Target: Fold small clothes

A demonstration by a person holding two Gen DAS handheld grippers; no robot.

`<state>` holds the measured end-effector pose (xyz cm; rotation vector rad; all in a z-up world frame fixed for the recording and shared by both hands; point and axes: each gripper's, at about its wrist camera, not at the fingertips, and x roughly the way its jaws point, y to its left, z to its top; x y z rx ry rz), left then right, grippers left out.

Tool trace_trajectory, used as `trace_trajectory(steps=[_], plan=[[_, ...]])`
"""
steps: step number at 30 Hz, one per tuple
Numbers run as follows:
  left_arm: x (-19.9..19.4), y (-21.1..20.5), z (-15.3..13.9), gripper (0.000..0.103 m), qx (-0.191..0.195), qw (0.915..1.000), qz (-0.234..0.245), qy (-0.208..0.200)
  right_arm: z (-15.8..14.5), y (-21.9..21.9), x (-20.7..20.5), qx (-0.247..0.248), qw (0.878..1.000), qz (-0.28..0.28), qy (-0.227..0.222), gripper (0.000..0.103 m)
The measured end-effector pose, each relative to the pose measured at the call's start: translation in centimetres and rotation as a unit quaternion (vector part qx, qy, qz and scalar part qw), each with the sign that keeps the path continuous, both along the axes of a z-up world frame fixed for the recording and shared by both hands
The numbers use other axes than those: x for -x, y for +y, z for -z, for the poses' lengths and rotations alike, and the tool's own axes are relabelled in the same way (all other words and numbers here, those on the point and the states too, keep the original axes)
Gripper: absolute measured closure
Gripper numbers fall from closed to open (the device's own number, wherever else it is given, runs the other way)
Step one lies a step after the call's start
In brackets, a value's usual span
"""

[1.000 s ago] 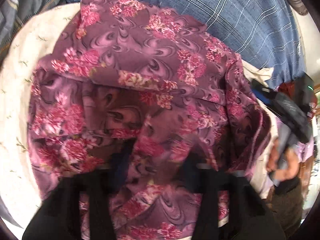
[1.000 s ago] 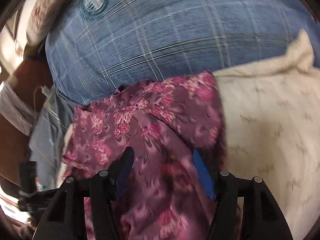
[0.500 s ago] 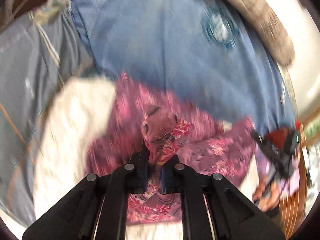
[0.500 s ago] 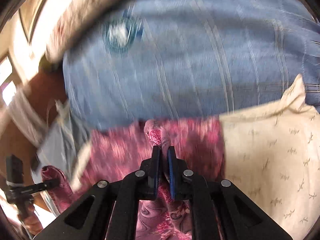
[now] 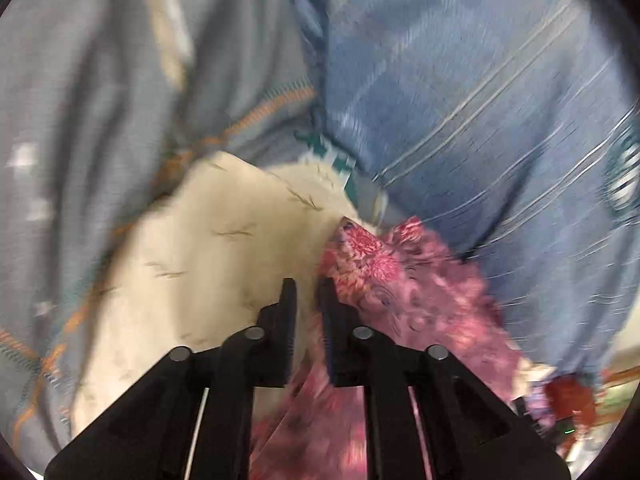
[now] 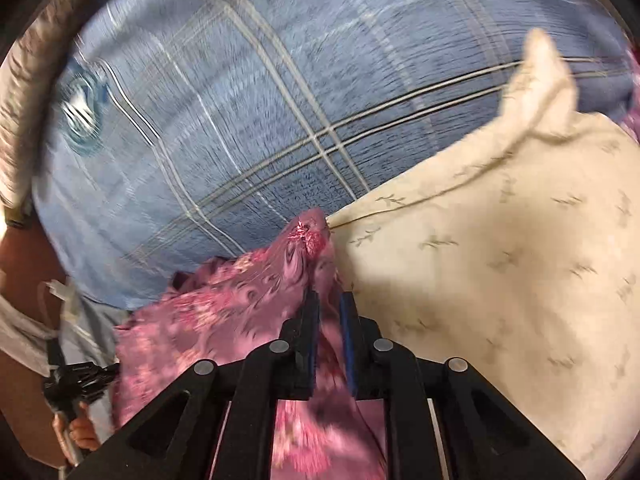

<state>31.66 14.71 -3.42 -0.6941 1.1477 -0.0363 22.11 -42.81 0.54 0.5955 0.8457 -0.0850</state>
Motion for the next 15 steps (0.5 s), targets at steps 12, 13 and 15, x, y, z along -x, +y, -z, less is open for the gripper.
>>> trace_trajectory(steps=[12, 13, 15], plan=[[17.9, -1.4, 3.0, 0.040, 0.131, 0.9892, 0.065, -0.011, 0.3, 1.9, 17.3, -0.125, 0.991, -0.049, -0.030, 0.038], [18.0, -1.8, 4.0, 0.040, 0.141, 0.9881, 0.062, 0.002, 1.0, 2.0, 17.6, -0.127, 0.990, -0.049, -0.022, 0.038], [18.1, -2.8, 5.3, 0.040, 0.151, 0.9868, 0.055, 0.023, 2.8, 2.6, 17.5, -0.144, 0.989, -0.042, 0.004, 0.038]])
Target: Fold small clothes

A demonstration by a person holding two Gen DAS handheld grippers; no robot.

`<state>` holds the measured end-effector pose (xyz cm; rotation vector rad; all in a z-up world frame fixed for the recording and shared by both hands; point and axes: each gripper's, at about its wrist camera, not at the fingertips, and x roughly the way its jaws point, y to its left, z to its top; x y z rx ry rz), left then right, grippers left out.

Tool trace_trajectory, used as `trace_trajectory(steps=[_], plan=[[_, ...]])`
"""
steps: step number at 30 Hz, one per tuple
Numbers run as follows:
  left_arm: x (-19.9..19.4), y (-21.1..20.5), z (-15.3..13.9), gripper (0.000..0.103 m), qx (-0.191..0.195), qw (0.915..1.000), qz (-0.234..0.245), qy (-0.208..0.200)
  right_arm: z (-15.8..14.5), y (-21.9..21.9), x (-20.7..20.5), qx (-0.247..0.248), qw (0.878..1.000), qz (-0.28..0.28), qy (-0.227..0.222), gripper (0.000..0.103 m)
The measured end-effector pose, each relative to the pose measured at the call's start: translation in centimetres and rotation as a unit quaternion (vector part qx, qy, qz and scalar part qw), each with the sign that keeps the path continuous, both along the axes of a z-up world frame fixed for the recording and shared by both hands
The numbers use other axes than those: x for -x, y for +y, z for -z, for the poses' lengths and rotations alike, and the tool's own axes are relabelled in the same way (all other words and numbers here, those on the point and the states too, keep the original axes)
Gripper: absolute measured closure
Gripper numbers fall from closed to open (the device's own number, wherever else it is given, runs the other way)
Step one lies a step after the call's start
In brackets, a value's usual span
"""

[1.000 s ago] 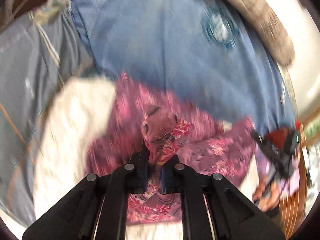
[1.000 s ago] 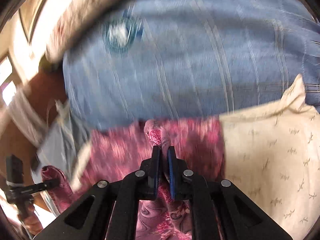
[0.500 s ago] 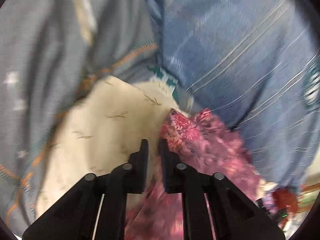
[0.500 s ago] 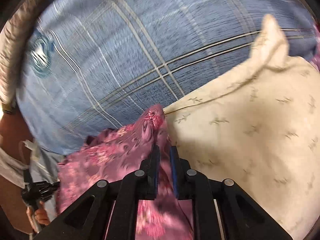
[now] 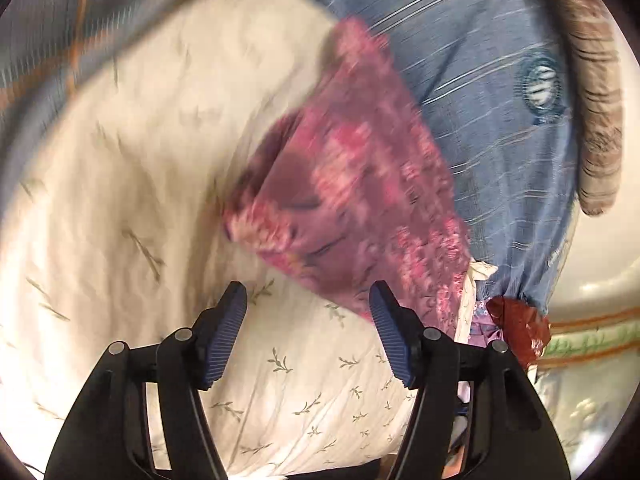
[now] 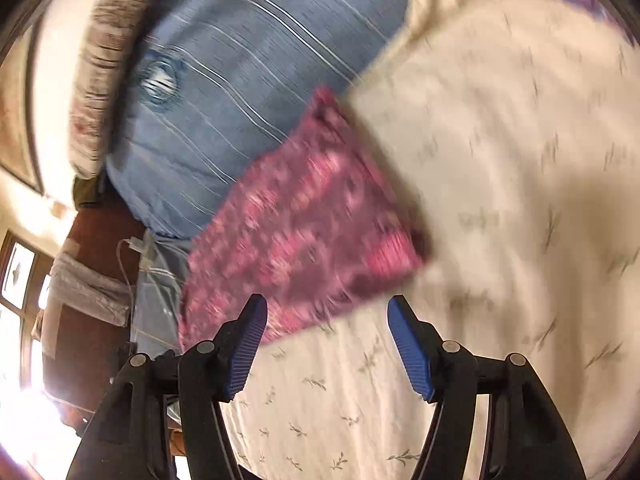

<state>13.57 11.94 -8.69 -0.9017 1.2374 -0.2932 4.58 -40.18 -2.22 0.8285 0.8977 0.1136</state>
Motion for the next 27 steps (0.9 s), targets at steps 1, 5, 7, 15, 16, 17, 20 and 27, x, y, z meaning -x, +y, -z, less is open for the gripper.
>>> trace_trajectory(steps=[1, 5, 7, 15, 16, 17, 20, 27], plan=[[-0.1, -0.3, 0.1, 0.040, -0.001, 1.0000, -0.001, 0.002, 1.0, 0.1, -0.3, -0.013, 1.000, 0.006, 0.013, 0.038], [-2.1, -1.0, -0.9, 0.039, -0.012, 0.9995, -0.024, -0.013, 3.0, -0.2, -1.5, -0.047, 0.998, 0.047, -0.011, 0.038], [-3.9, -1.4, -0.1, 0.038, -0.010, 0.9992, -0.037, -0.004, 3.5, -0.8, -2.5, -0.070, 0.994, 0.082, -0.034, 0.039], [-4.1, -3.1, -2.3, 0.089, -0.096, 0.9927, -0.066, -0.032, 3.8, -1.5, -4.9, -0.079, 0.992, 0.097, -0.027, 0.092], [-3.8, -3.4, -2.8, 0.089, -0.107, 0.9914, -0.063, -0.042, 3.2, -1.5, -4.5, -0.077, 0.992, 0.091, -0.035, 0.096], [-2.7, -3.9, -3.7, 0.090, -0.127, 0.9888, -0.056, -0.056, 2.4, -1.5, -3.8, -0.073, 0.993, 0.083, -0.043, 0.097], [0.0, -4.6, -5.3, 0.090, -0.145, 0.9855, -0.046, -0.076, 0.4, -1.5, -1.4, -0.081, 0.993, 0.060, -0.064, 0.097], [9.0, -3.1, -4.6, 0.090, -0.071, 0.9969, -0.025, -0.024, -1.4, -2.2, 7.7, -0.119, 0.989, 0.039, -0.082, 0.097]])
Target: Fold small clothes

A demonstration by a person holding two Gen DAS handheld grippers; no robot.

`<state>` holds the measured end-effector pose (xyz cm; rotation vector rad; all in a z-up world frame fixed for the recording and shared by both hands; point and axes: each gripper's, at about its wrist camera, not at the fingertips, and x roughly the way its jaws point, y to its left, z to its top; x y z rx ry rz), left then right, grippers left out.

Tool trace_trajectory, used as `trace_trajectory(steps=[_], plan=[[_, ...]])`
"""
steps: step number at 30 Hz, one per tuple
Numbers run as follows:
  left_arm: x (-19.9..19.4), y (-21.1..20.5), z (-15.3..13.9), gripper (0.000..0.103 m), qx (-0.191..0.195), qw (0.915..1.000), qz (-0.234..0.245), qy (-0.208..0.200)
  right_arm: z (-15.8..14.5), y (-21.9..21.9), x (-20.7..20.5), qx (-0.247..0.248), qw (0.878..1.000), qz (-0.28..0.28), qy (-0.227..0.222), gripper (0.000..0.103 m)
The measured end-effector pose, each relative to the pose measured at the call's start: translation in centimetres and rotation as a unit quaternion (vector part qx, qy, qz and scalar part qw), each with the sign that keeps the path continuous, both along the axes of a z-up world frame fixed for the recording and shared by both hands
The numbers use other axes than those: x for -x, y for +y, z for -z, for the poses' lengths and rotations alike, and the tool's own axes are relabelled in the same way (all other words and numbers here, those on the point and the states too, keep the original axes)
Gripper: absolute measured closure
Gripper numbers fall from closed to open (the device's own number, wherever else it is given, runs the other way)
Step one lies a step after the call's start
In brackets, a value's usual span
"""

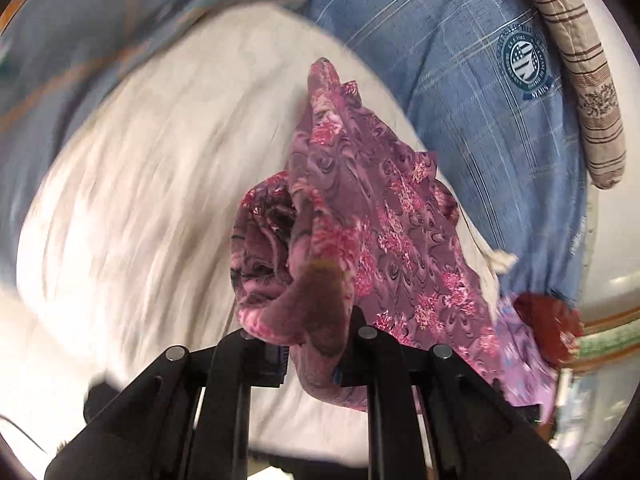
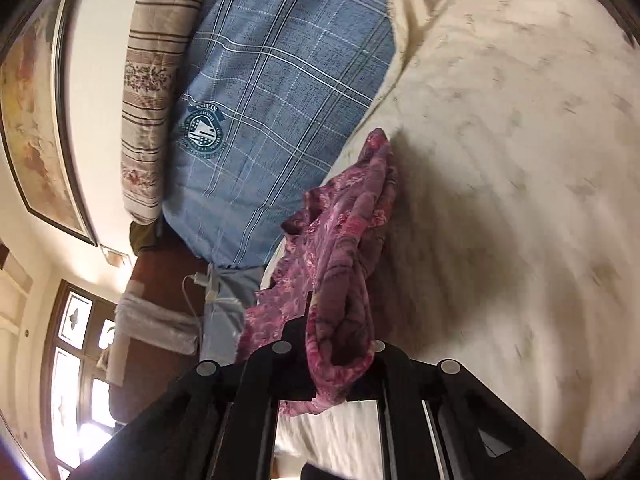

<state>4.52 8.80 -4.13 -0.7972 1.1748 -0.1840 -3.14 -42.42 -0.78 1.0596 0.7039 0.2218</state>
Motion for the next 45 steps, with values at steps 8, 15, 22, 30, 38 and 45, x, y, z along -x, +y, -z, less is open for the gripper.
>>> trace_trajectory(steps=[8, 15, 22, 30, 38, 45], plan=[[2.7, 2.1, 5.9, 0.086, 0.062, 0.9941, -0.003, 0.088, 6.7, -1.1, 7.2, 0.043, 0.990, 0.011, 0.133, 0.085], [5.5, 2.9, 0.0, 0.068, -0.058, 0.9895, 0.132, -0.012, 2.0, -2.3, 8.1, 0.138, 0.983, 0.054, 0.112, 0.066], [-0.1, 2.5, -4.7, 0.041, -0.155, 0.9735, 0.138, -0.095, -2.2, -2.1, 2.6, 0.174, 0.983, 0.036, 0.053, 0.039], [-12.2, 1.9, 0.7, 0.041, -0.083, 0.9924, 0.089, 0.017, 0.3, -0.2, -7.9, 0.240, 0.966, 0.032, 0.094, 0.039], [-10.7, -0.1, -0.6, 0.098, -0.116, 0.9885, 0.089, -0.036, 1.0, 1.6, -10.2, 0.300, 0.949, -0.013, 0.093, 0.094], [-10.0, -0.3, -6.8, 0.098, -0.126, 0.9817, 0.075, -0.121, -4.9, 3.0, -8.1, 0.333, 0.943, 0.000, 0.016, 0.096]])
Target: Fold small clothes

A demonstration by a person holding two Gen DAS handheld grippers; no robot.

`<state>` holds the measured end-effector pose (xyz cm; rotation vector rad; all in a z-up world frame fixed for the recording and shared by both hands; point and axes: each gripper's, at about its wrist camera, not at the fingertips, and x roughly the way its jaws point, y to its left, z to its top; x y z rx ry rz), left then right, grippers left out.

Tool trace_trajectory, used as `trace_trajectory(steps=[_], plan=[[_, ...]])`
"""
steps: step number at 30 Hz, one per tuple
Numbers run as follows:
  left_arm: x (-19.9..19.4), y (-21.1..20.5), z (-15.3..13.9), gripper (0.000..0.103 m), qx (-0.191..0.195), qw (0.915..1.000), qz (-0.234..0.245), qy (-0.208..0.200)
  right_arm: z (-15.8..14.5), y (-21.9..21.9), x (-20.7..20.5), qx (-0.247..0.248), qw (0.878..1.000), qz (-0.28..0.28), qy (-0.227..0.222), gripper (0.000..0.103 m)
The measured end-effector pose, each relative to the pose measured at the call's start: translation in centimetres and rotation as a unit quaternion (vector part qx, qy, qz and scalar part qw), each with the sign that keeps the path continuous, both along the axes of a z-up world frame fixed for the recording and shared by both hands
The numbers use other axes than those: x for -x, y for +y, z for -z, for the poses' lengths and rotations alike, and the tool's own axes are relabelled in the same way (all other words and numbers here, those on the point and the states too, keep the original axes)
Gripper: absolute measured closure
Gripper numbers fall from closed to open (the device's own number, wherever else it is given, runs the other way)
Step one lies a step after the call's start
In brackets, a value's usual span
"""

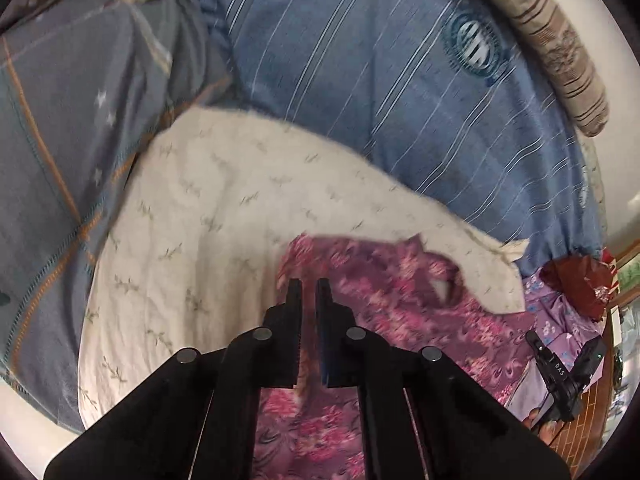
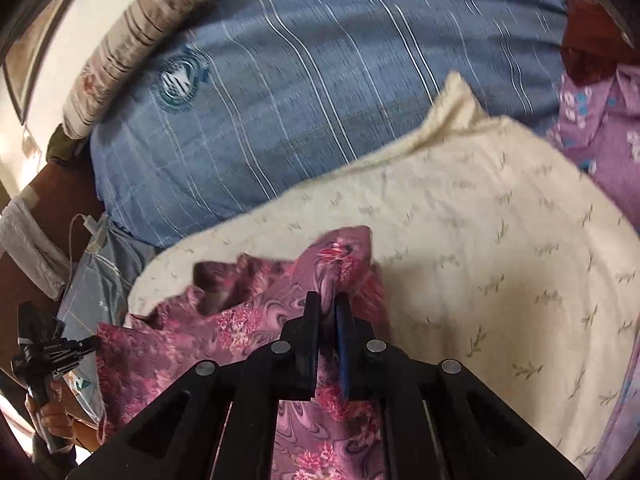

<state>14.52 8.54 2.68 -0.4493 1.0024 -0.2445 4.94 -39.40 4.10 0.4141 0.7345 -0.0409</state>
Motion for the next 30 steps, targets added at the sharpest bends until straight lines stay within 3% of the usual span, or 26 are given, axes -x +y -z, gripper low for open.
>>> trace_trajectory(steps=[2, 5, 9, 10, 11, 12, 13, 16, 17, 18, 19, 20, 21, 26, 30], plan=[[-0.7, -0.3, -0.8, 0.098, -0.003, 0.9999, -0.001, -0.011, -1.0, 0.1, -0.2, 0.012, 1.000, -0.002, -0.011, 0.098], [-2.2, -0.1, -0.1, 0.098, -0.013, 0.9999, -0.006, 0.010, -1.9, -0.7, -0.9, -0.011, 1.000, 0.001, -0.019, 0.099], [-2.7, 1.6, 3.2, 0.093, 0.036, 0.9969, -0.002, 0.070, -0.6, -2.2, -1.6, -0.053, 0.999, 0.005, 0.006, 0.091], [-2.7, 1.7, 4.0, 0.084, 0.039, 0.9958, 0.002, 0.082, 0.1, -2.3, -1.6, -0.055, 0.998, 0.008, 0.014, 0.089], [-2.8, 1.7, 5.0, 0.072, 0.037, 0.9944, 0.007, 0.098, 1.0, -2.4, -1.7, -0.055, 0.998, 0.008, 0.025, 0.079], [-2.7, 1.5, 5.6, 0.069, 0.033, 0.9935, 0.007, 0.109, 1.9, -2.6, -1.8, -0.056, 0.998, 0.012, 0.036, 0.066], [-2.5, 1.1, 6.0, 0.064, 0.033, 0.9928, 0.010, 0.115, 2.8, -2.9, -2.0, -0.065, 0.997, 0.018, 0.046, 0.063], [-2.1, 0.1, 6.4, 0.064, 0.044, 0.9922, 0.033, 0.112, 4.6, -3.4, -2.2, -0.107, 0.992, 0.027, 0.054, 0.056], [-1.8, -0.6, 6.2, 0.073, 0.032, 0.9936, 0.038, 0.102, 5.2, -3.4, -2.3, -0.108, 0.992, 0.035, 0.059, 0.054], [-1.5, -1.1, 5.8, 0.083, 0.015, 0.9946, 0.039, 0.095, 5.8, -3.3, -2.5, -0.101, 0.992, 0.043, 0.063, 0.054], [-1.1, -1.8, 5.5, 0.098, -0.002, 0.9952, 0.041, 0.089, 6.2, -3.2, -2.6, -0.099, 0.992, 0.041, 0.066, 0.058], [-0.8, -2.0, 5.4, 0.101, 0.002, 0.9951, 0.044, 0.089, 6.6, -2.8, -2.9, -0.087, 0.993, 0.036, 0.077, 0.085], [-0.5, -2.1, 5.1, 0.101, 0.009, 0.9954, 0.043, 0.085, 6.6, -2.2, -2.8, -0.066, 0.994, 0.033, 0.084, 0.097], [1.0, -1.5, 1.7, 0.102, 0.034, 0.9978, 0.039, 0.041, 2.6, -1.4, -0.1, -0.056, 0.998, 0.017, 0.015, 0.098], [-0.2, -1.1, -0.9, 0.103, 0.049, 0.9986, 0.022, 0.005, -1.3, -1.1, 0.0, -0.055, 0.998, 0.012, -0.029, 0.099]])
